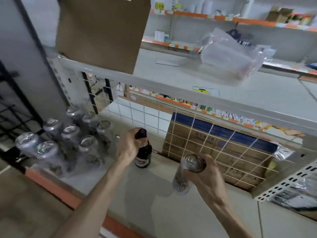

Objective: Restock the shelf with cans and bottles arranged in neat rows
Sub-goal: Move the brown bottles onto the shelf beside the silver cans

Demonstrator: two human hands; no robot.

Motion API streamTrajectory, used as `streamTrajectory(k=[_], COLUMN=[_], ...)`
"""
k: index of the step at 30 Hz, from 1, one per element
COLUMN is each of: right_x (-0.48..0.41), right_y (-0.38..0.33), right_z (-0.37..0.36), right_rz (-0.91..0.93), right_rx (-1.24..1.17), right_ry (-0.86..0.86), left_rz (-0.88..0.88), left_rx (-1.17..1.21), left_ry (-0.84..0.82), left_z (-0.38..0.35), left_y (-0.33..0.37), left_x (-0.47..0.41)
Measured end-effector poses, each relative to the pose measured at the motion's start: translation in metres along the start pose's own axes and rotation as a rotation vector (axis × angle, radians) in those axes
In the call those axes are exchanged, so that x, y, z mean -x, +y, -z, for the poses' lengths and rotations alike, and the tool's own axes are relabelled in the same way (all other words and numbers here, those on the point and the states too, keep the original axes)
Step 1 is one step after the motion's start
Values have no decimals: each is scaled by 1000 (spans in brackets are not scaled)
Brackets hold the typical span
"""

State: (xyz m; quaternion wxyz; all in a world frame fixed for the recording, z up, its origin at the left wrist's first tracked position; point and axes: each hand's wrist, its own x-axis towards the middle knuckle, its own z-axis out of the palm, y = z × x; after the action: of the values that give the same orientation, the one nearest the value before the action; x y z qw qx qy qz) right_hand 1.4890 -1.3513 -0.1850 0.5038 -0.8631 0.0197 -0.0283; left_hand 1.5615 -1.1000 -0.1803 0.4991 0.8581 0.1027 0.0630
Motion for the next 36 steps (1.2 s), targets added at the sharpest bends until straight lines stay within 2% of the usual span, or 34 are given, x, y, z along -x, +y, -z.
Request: streamTrajectory(k=[8,12,16,18,21,22,28,36], right_x=[-44,-55,-61,-60,-58,-56,-49,-44], right_y=[-45,-57,-61,-64,-72,-76,-98,-98], right_z=[-80,-95,-96,-96,-98,-101,-125,-158], right_rz=[107,118,131,143,178,198,289,275], right_rx=[-33,-25,-14,-23,-14,-3,29,31], right_ry=[-175,-238,-292,-316,-359,-374,-411,-469], left_rz=[35,-25,-26,-66,-69,-65,-74,-20], left_rx=[8,25,76,82,20,0,20,93], left_ry=[-24,-95,-58,-153,-415,-426,-55,77], left_z=[22,22,42,53,61,60,56,88], left_y=[-21,-25,-35,-41,-43,-43,-52,-81], left_x=[-24,-19,5,19,38,42,54,69])
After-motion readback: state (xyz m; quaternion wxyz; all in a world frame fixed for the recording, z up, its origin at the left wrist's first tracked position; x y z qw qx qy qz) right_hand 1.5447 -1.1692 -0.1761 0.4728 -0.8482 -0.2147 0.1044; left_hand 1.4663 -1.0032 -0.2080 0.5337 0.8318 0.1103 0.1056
